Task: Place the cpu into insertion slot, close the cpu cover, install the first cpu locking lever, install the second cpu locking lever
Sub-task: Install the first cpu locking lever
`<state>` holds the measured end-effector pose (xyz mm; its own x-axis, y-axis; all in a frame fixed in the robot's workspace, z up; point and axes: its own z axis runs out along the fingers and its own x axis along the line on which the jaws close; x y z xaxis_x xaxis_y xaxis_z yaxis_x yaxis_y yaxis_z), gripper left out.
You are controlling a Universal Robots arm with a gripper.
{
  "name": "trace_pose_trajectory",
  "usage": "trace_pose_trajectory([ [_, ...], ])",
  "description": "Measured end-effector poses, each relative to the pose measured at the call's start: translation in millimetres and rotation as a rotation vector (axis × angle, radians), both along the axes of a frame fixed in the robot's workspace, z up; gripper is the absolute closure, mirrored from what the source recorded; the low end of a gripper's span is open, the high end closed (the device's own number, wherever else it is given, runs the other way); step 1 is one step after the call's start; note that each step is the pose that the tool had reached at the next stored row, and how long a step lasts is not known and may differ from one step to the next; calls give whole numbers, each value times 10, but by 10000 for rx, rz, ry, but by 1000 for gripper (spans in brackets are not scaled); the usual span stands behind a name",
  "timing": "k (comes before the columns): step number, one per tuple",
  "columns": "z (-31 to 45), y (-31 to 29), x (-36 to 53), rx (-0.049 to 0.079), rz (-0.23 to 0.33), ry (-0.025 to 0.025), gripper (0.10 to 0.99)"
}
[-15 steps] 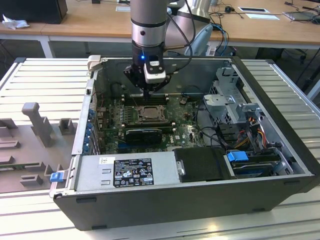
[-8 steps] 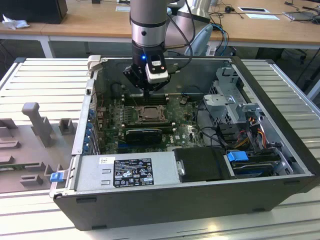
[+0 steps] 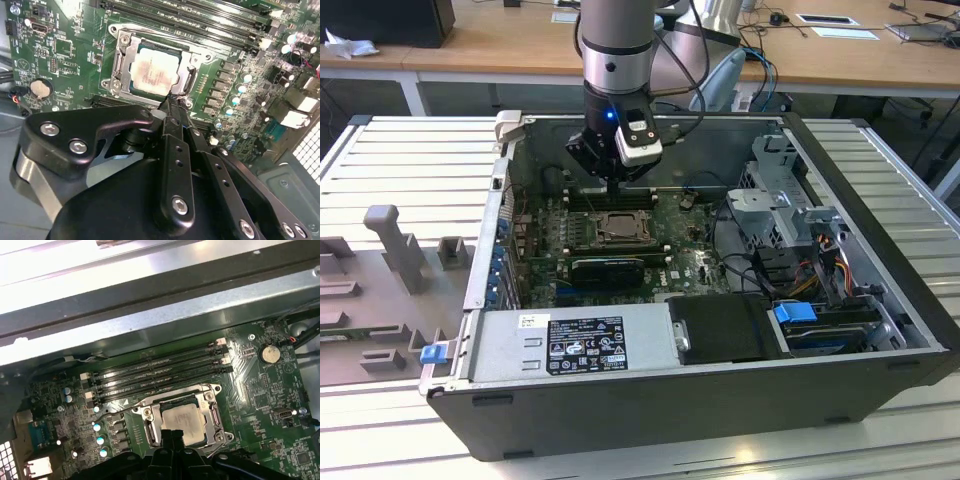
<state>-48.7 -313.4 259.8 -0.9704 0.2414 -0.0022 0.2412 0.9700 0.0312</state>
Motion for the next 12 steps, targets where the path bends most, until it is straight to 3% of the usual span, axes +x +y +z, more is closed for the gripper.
trace_pose_trajectory([
  [6, 0, 0, -1, 0, 444, 0, 980],
  [12, 0, 0, -6, 0, 1464, 0, 980],
])
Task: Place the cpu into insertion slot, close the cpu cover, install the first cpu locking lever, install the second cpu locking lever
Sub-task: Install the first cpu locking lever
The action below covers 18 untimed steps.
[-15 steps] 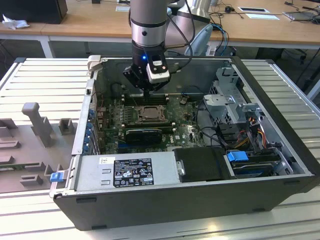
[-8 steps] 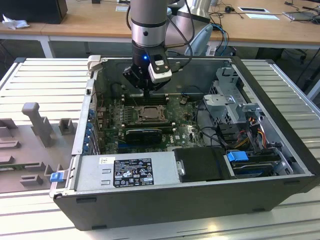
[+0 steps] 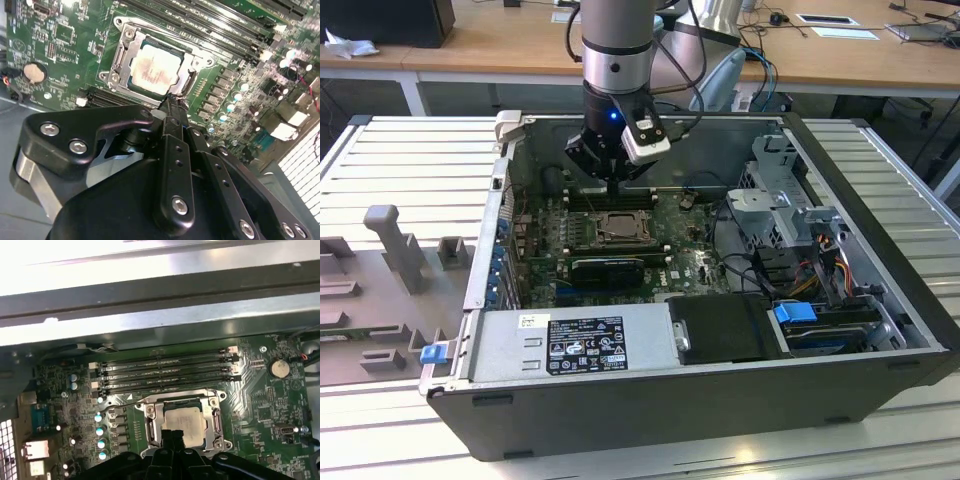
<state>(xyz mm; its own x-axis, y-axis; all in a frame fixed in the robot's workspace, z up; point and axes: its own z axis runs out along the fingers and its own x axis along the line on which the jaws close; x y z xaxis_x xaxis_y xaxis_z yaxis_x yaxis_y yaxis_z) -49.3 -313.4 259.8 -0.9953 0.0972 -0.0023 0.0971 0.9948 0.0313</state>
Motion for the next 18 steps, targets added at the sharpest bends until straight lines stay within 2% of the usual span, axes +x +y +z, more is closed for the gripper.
trace_pose_trajectory([
  [12, 0, 0, -3, -1, 1502, 0, 980],
  [18, 0, 0, -49, 0, 1687, 0, 980],
])
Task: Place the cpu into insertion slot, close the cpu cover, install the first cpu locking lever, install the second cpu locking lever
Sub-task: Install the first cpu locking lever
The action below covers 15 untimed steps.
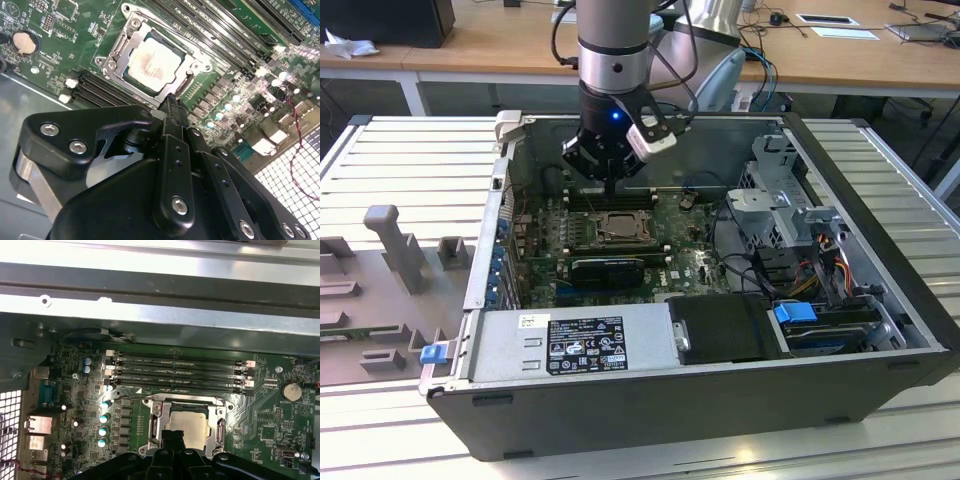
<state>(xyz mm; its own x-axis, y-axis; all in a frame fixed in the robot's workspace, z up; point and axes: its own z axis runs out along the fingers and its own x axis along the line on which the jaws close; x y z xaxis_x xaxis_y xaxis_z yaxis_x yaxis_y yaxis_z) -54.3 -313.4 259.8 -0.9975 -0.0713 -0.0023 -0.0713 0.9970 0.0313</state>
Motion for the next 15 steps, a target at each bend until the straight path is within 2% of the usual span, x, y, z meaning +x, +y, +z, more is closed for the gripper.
trace_pose_trajectory([
  [15, 0, 0, -148, -1, 2, 0, 980],
])
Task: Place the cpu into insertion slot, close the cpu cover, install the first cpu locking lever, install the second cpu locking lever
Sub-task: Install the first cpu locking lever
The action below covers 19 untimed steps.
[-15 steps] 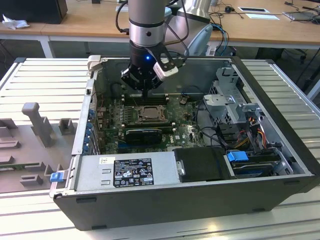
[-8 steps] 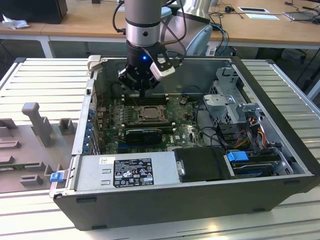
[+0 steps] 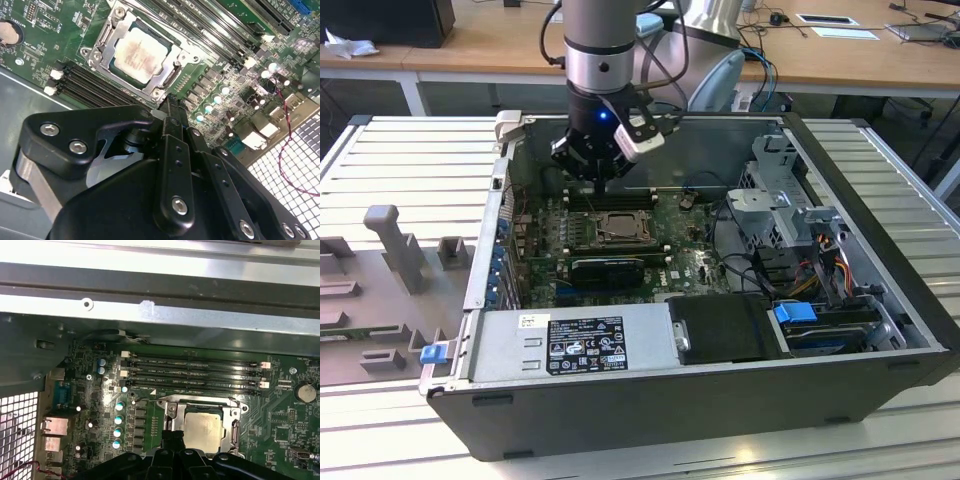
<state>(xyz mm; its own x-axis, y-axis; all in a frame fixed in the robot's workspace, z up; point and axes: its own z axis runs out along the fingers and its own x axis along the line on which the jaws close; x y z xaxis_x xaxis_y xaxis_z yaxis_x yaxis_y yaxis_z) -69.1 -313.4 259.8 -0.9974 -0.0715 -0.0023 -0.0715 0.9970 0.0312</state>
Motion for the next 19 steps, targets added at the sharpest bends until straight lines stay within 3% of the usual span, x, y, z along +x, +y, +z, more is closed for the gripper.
trace_pose_trajectory([
  [10, 0, 0, -44, 1, 1, 0, 980],
  [14, -3, 0, -122, 1, 2, 0, 980],
  [19, -11, 0, -314, 15, 2, -8, 980],
])
